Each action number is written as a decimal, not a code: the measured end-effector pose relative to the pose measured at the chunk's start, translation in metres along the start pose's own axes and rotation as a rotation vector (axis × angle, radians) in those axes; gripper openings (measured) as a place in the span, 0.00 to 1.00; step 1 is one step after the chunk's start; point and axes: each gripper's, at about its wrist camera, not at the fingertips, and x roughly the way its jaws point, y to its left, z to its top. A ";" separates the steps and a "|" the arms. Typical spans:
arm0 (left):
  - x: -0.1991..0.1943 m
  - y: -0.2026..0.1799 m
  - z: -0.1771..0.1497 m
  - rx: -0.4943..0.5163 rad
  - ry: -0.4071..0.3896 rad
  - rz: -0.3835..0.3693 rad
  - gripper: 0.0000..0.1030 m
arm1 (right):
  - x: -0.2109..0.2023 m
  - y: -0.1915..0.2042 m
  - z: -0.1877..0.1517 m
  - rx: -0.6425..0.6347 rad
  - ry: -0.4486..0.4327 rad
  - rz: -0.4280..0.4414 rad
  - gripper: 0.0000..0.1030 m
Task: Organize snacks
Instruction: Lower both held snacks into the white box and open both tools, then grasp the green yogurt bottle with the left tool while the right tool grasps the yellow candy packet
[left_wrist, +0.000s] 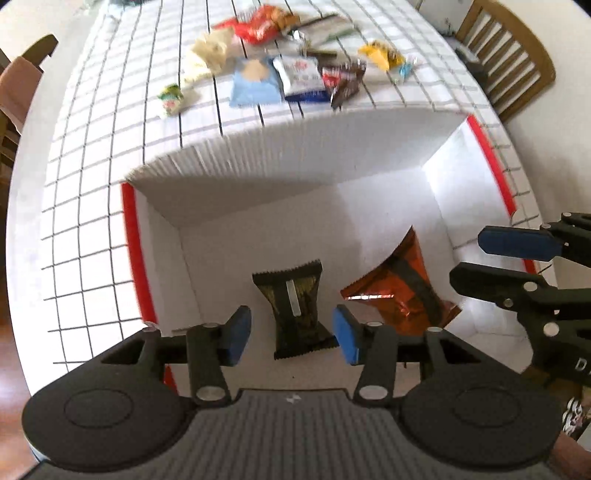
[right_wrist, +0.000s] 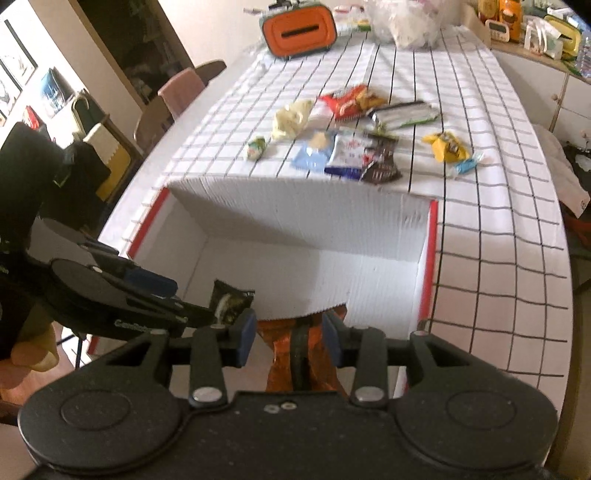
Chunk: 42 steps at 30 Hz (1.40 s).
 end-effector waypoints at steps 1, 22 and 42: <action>-0.006 0.002 0.001 -0.005 -0.014 -0.001 0.47 | -0.004 0.000 0.001 0.001 -0.011 0.000 0.39; -0.077 0.034 0.042 -0.076 -0.309 0.025 0.76 | -0.055 -0.019 0.041 0.025 -0.202 -0.054 0.85; -0.040 0.092 0.133 -0.227 -0.325 0.022 0.76 | -0.014 -0.106 0.126 0.189 -0.210 -0.184 0.94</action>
